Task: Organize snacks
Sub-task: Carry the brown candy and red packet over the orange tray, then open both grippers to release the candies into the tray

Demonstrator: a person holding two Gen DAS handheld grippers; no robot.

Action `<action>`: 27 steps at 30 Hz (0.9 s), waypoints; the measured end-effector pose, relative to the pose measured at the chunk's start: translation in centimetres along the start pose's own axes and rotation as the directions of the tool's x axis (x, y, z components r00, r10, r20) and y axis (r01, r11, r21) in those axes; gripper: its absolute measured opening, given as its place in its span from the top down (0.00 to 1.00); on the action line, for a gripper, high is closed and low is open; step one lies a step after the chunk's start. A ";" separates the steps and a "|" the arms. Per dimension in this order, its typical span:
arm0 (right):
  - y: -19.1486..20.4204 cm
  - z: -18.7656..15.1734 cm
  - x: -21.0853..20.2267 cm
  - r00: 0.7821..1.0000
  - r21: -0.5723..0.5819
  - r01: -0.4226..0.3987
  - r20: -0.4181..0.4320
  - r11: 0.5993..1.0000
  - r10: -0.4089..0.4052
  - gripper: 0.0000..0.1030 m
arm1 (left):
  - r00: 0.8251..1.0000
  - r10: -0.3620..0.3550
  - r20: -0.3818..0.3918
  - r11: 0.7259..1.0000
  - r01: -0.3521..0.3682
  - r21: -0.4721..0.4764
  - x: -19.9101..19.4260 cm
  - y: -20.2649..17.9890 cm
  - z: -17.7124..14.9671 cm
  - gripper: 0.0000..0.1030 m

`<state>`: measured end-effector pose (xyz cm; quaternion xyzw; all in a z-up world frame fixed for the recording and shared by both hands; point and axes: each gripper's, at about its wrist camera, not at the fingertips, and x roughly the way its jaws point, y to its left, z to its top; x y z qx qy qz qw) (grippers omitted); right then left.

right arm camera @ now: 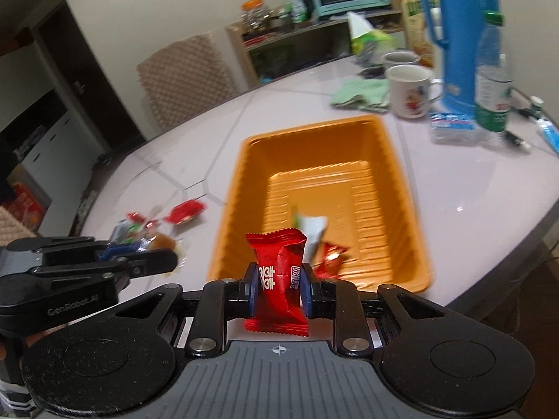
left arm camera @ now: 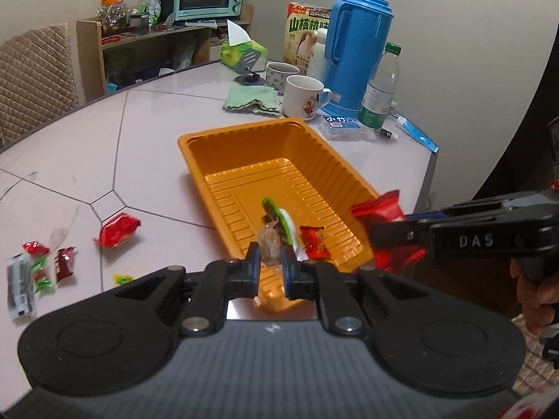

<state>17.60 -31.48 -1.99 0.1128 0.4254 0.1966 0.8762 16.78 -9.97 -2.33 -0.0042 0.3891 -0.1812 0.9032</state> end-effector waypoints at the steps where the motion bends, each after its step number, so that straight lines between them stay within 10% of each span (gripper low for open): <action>1: -0.7 0.2 -0.1 1.000 0.004 0.008 0.006 1.000 -0.008 0.76 | 1.000 0.002 -0.004 1.000 -0.002 -0.004 0.4 -0.2 0.2 0.89; 27: -6.9 3.0 6.4 0.994 -0.035 0.091 -0.061 0.995 -0.093 0.76 | 0.991 0.061 -0.120 0.997 -0.065 -0.034 7.8 -0.4 1.9 0.89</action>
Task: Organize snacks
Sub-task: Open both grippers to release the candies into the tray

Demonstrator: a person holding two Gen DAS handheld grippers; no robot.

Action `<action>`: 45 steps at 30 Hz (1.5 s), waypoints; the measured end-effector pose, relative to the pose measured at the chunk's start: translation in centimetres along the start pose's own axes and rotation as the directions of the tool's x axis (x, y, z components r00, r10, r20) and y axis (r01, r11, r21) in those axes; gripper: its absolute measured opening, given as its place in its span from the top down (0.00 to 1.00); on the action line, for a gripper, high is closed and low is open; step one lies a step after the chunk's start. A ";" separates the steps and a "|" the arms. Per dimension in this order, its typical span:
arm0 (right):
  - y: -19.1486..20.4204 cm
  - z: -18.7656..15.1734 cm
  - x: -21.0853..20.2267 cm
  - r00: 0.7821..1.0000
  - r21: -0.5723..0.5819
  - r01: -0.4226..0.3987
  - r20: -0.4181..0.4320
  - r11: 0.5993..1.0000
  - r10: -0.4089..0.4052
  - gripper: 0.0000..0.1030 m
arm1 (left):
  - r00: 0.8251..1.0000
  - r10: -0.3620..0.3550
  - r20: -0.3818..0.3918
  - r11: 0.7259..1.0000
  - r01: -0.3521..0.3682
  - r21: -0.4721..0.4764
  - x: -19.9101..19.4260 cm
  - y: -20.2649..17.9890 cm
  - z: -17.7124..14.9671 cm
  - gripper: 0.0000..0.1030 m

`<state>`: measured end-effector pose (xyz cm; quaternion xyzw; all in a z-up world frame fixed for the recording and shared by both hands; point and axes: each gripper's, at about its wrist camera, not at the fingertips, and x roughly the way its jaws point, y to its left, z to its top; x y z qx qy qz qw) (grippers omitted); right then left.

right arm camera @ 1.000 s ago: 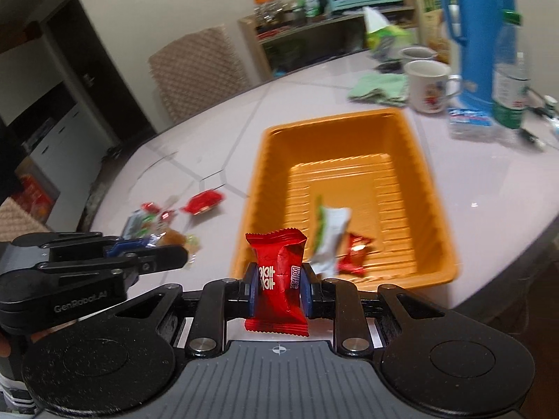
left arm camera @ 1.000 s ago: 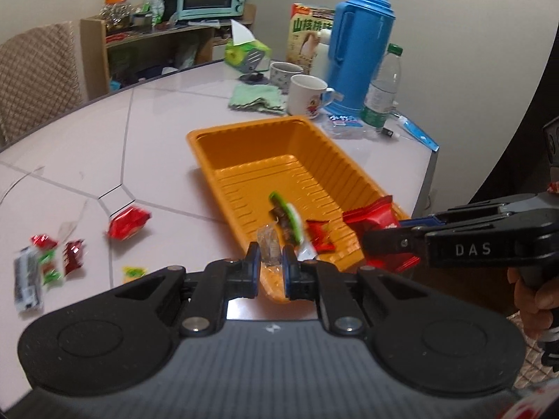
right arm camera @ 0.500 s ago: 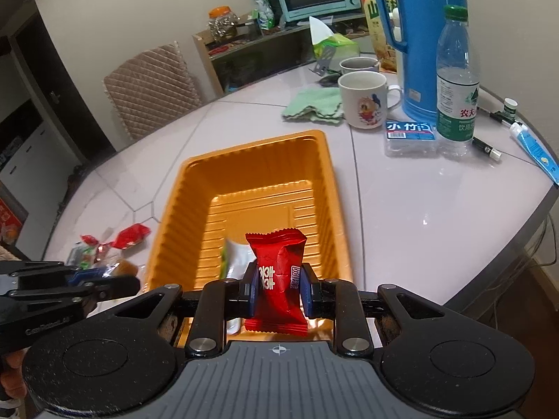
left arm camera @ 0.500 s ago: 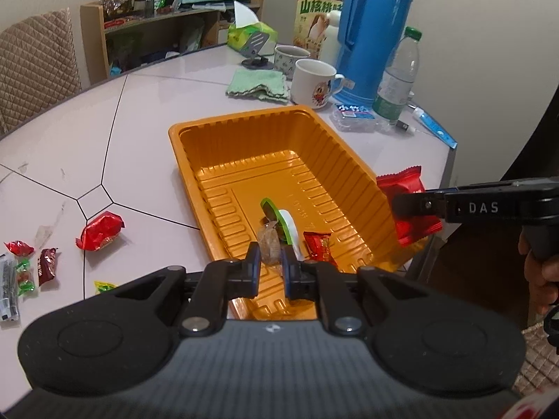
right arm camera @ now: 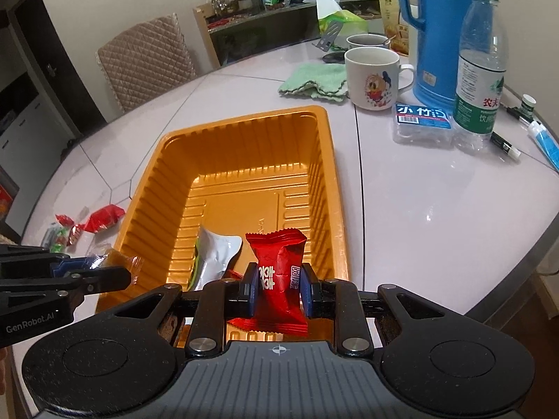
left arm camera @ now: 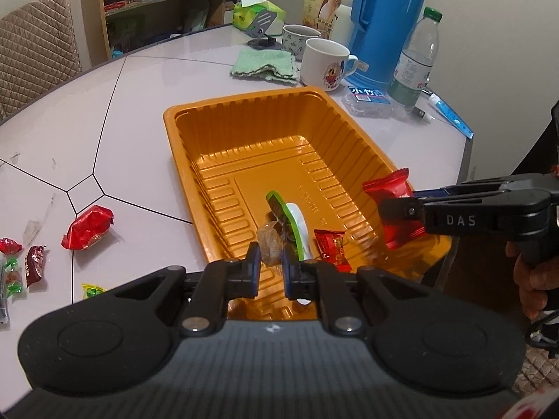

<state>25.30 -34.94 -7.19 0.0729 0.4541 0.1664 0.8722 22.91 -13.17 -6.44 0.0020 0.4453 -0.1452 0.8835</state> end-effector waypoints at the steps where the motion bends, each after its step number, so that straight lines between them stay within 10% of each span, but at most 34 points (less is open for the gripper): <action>1: 0.1 0.0 0.1 1.000 -0.010 0.004 0.002 1.000 -0.004 0.76 | 1.000 0.001 -0.003 1.000 -0.001 0.000 0.1 0.0 0.0 0.89; 30: 0.1 -0.4 -1.3 0.999 0.033 -0.025 0.024 0.999 0.024 0.56 | 1.000 0.007 0.006 1.000 -0.007 -0.021 -0.4 0.1 0.3 0.82; 45: 1.9 -1.3 -4.1 0.998 0.042 -0.047 0.050 0.998 0.045 0.28 | 0.999 0.011 0.033 0.996 -0.008 -0.092 -5.3 1.4 -1.9 0.40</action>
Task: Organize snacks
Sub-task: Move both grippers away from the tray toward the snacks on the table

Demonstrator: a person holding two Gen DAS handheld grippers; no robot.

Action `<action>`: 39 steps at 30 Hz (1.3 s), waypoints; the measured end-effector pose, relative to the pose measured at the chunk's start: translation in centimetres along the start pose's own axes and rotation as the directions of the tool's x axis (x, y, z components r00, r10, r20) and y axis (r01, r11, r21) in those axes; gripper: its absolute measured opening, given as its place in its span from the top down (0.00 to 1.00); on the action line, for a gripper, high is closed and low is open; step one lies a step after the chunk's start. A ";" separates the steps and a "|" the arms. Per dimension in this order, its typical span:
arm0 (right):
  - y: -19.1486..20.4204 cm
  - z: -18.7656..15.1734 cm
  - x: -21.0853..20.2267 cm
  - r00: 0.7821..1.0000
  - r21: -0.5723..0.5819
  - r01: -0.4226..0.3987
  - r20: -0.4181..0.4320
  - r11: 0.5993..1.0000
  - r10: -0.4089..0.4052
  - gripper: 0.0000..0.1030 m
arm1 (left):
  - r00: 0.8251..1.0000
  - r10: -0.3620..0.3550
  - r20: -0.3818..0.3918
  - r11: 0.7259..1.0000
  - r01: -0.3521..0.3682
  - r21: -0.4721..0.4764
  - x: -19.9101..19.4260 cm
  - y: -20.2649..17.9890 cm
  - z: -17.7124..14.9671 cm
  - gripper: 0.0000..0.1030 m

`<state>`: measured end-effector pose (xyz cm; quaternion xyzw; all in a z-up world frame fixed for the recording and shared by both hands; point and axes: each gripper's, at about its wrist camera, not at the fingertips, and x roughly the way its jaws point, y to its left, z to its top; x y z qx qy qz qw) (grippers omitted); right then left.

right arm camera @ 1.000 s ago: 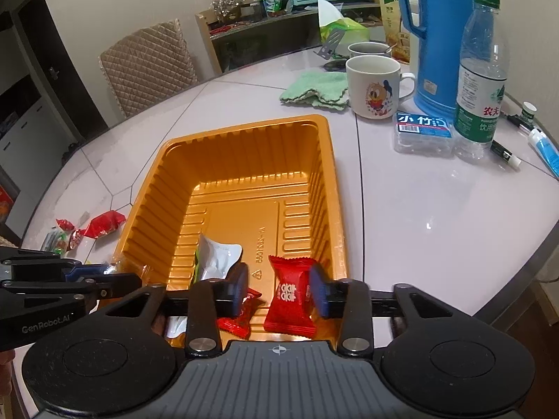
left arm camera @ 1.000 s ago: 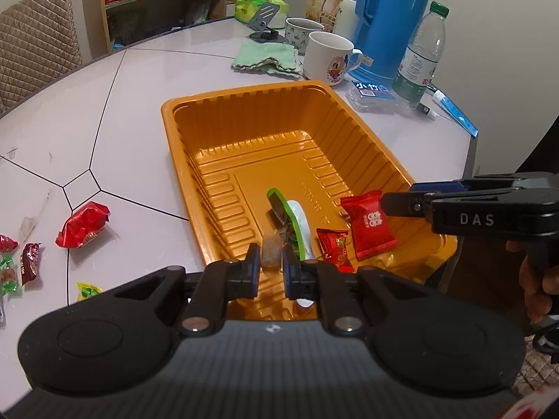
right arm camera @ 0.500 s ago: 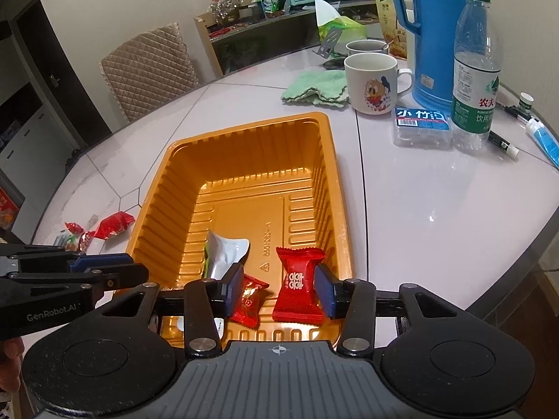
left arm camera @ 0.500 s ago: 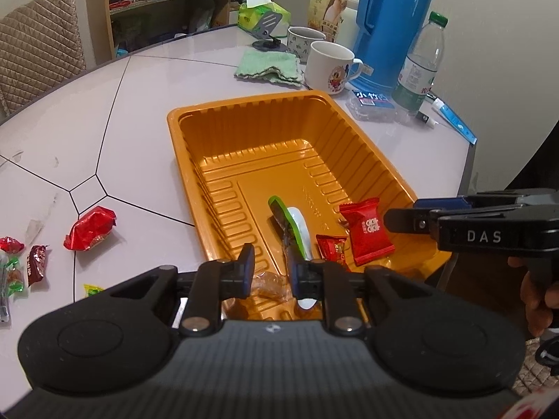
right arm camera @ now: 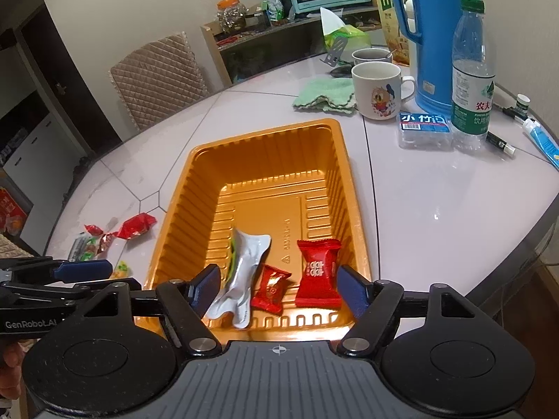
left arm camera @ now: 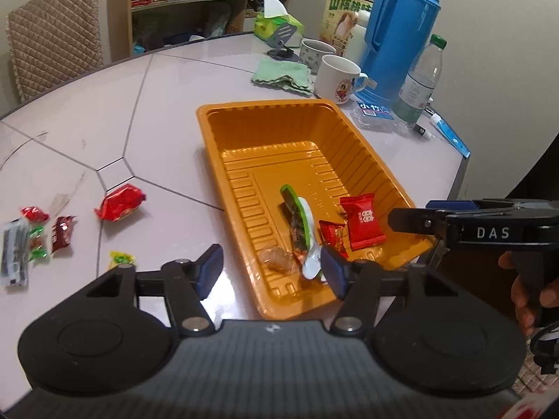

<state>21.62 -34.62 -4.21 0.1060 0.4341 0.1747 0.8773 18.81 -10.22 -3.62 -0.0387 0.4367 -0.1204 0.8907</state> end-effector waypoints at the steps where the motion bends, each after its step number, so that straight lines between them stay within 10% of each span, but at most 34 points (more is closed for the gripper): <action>1: 0.2 -0.1 -0.2 1.000 -0.003 0.000 0.001 1.000 0.000 0.28 | 1.000 0.005 0.003 1.000 -0.005 -0.007 -0.4 0.2 -0.2 0.39; 39: 15.7 -3.8 3.2 0.973 -0.207 -0.201 -0.151 0.957 0.172 0.27 | 0.980 0.201 0.009 0.950 -0.192 -0.246 -9.6 13.2 -7.0 0.37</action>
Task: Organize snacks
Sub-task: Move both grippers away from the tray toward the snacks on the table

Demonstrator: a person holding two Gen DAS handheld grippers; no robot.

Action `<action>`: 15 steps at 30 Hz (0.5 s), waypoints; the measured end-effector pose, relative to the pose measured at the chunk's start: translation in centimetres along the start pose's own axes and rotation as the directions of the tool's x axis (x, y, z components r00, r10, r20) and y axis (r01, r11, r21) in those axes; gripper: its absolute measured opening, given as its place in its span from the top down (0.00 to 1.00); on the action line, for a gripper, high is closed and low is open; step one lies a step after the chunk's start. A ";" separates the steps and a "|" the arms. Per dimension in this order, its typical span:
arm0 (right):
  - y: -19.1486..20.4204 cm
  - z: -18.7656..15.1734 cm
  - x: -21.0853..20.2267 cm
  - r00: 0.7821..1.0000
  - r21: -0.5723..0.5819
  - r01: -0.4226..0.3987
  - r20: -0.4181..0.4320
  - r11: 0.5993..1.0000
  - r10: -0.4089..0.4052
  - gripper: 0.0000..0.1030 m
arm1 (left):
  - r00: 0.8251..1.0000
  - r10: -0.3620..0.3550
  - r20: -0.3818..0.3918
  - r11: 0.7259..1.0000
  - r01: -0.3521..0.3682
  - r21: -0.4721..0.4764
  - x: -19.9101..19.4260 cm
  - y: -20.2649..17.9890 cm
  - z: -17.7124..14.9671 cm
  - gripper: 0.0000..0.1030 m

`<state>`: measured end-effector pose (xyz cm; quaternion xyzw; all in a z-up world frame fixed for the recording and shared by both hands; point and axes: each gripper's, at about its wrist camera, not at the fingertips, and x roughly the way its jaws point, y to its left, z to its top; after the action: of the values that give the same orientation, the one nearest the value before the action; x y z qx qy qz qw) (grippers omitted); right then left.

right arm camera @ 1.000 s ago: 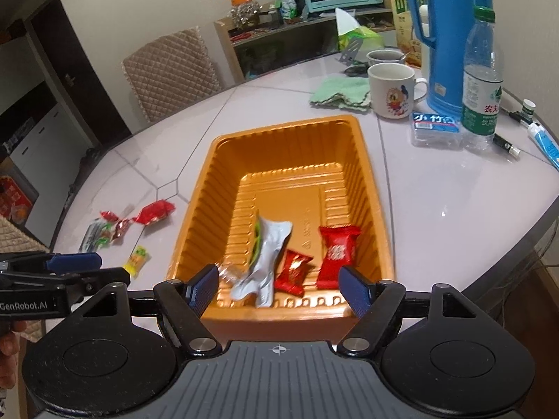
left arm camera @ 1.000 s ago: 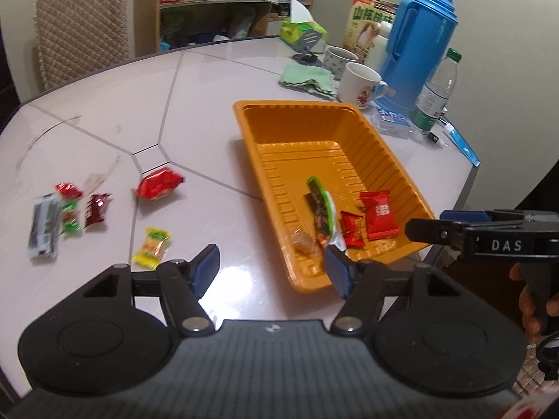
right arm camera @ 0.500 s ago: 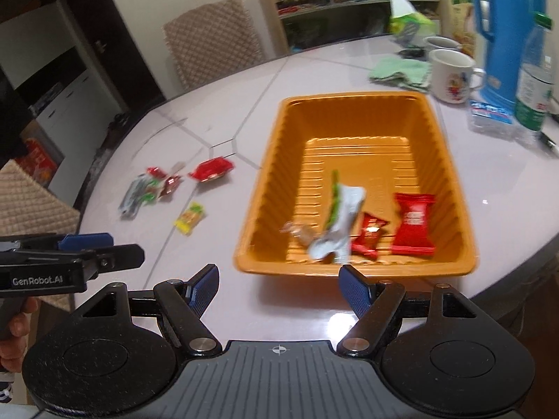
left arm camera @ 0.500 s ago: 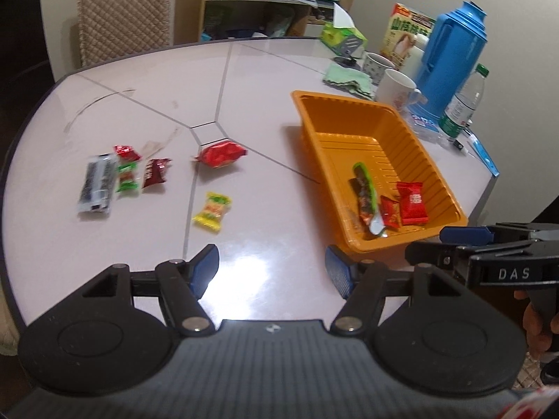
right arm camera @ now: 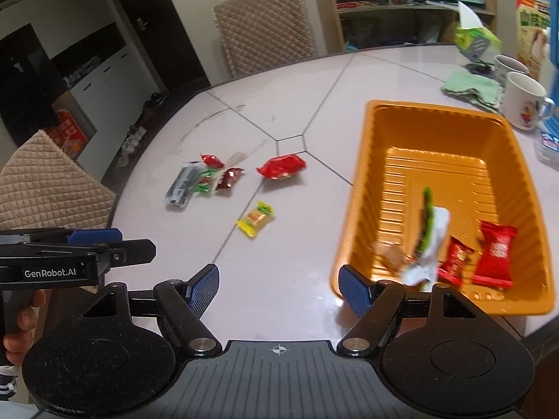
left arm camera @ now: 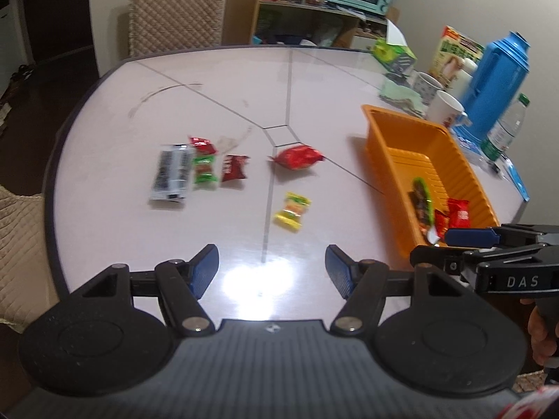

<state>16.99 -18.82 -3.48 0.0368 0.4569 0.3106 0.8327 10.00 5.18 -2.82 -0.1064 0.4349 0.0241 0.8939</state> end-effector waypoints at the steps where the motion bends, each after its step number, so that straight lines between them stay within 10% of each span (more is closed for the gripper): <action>1: 0.3 0.2 0.4 1.000 -0.005 -0.004 -0.001 1.000 0.004 0.27 | 1.000 0.005 0.001 1.000 -0.005 -0.005 0.0 0.5 0.1 0.37; 15: 3.4 3.2 5.2 1.000 0.002 -0.019 0.019 1.000 0.019 0.27 | 0.998 0.060 0.001 0.998 -0.060 -0.020 2.4 5.5 2.1 0.38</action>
<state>19.89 -12.52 -4.31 0.0448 0.4489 0.3179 0.8339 12.38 10.85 -4.36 -0.1024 0.4368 0.0555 0.8920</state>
